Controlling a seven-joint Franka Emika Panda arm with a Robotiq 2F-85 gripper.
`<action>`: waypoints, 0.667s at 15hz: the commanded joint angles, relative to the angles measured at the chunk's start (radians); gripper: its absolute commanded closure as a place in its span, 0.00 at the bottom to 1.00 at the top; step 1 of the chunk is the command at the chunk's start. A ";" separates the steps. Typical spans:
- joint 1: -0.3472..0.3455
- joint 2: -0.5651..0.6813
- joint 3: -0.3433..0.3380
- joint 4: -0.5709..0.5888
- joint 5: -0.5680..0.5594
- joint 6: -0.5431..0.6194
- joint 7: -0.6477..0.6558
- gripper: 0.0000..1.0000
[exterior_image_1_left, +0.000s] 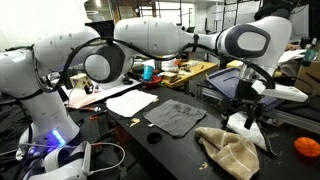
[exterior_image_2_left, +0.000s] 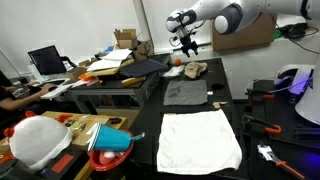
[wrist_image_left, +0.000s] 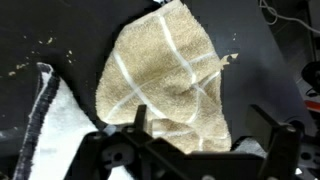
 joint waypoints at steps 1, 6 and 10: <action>-0.018 0.019 0.021 -0.006 0.039 0.109 0.167 0.00; -0.039 0.085 0.015 -0.014 0.044 0.268 0.410 0.00; -0.075 0.114 0.006 -0.012 0.038 0.339 0.591 0.00</action>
